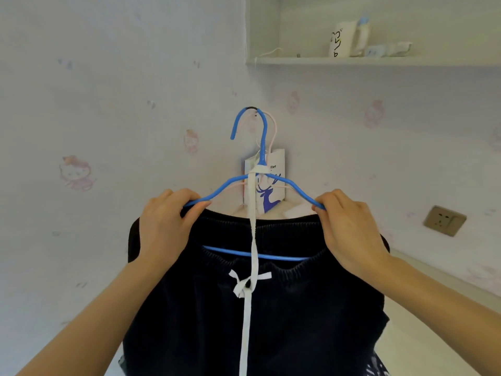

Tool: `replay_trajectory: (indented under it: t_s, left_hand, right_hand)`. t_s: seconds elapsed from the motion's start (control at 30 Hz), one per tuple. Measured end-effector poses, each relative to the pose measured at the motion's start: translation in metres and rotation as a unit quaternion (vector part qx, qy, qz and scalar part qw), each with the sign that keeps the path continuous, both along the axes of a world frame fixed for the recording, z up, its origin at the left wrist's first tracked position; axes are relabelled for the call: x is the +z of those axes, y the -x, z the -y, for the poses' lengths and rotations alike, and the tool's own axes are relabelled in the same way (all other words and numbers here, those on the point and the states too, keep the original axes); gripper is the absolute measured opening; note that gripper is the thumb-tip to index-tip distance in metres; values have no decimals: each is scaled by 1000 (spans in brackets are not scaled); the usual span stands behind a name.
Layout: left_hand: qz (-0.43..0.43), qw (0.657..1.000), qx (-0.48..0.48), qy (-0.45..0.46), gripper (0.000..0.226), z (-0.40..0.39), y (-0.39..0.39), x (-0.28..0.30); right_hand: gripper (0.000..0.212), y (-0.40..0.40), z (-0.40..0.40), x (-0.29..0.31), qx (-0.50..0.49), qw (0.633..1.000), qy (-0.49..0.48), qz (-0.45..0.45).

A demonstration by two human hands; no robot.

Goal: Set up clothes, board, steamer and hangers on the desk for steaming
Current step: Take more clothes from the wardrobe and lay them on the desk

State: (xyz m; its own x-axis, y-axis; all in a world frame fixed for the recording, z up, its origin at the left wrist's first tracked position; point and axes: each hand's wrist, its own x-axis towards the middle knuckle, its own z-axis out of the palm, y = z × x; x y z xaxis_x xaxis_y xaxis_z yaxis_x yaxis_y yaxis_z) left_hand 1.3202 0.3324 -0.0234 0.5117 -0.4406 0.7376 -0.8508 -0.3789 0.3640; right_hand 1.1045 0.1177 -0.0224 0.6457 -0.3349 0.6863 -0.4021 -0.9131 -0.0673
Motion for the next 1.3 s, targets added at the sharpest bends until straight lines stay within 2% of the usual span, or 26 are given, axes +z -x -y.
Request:
replay_trajectory:
  t_s: [0.23, 0.6, 0.77, 0.93, 1.03, 1.23, 1.3]
  left_hand:
    - [-21, 999, 32, -29, 27, 89, -76, -8]
    - [-138, 984, 81, -83, 26, 186, -188, -61]
    - [-256, 950, 63, -169, 23, 199, -219, -133]
    - [-327, 911, 25, -249, 27, 200, -238, -207]
    - [-342, 892, 14, -295, 37, 192, -255, -239]
    - [-454, 852, -38, -258, 26, 179, -273, -265]
    - [-432, 861, -45, -264, 20, 180, -271, -272]
  right_hand:
    - [11, -82, 98, -7, 13, 1000, 4, -23]
    - [14, -219, 211, -52, 33, 995, -23, -95]
    - [19, -249, 230, -129, 20, 979, -71, -189]
    - [9, -263, 235, -207, -2, 961, -101, -256]
    - [7, -267, 241, -240, -23, 962, -100, -254]
    - [5, -278, 253, -277, -37, 968, -107, -222]
    - [5, -280, 255, -283, -31, 972, -112, -207]
